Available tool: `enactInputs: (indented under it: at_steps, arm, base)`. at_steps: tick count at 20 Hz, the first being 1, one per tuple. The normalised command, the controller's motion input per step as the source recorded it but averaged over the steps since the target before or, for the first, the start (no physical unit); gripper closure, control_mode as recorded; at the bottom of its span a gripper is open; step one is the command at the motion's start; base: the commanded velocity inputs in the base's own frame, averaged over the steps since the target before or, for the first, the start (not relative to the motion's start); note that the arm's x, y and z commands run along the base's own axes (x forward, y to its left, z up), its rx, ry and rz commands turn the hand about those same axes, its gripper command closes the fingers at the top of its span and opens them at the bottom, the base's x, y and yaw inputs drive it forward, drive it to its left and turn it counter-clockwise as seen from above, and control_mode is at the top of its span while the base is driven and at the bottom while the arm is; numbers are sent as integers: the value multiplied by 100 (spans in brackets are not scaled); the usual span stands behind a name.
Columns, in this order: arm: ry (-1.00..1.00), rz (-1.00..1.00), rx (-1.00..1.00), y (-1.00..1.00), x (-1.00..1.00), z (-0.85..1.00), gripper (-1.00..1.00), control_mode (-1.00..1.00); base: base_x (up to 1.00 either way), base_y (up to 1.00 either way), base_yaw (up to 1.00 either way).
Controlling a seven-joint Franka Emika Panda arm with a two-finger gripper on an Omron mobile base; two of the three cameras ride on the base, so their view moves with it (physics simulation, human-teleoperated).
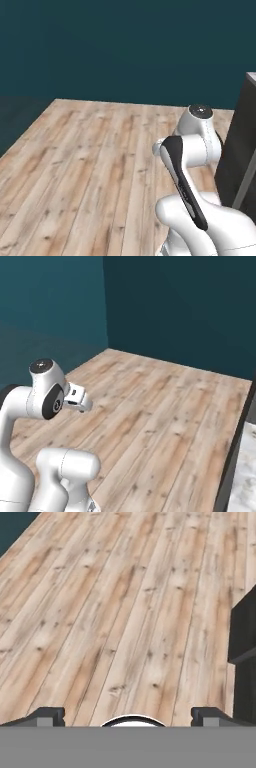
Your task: Four empty soda cans are scattered around the kitchen. Gather all the cans and cluster them next to the stove for recycling.
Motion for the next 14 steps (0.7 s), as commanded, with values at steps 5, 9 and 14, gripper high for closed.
enactInputs:
  at_steps: [5,9,14]
  arm:
    - [0,0,0,0,0,0,-100,100]
    - [0,0,0,0,0,0,-100,100]
    - [0,0,0,0,0,0,-100,100]
  base:
    - [23,24,-42]
    - [30,34,-37]
    - [50,47,-26]
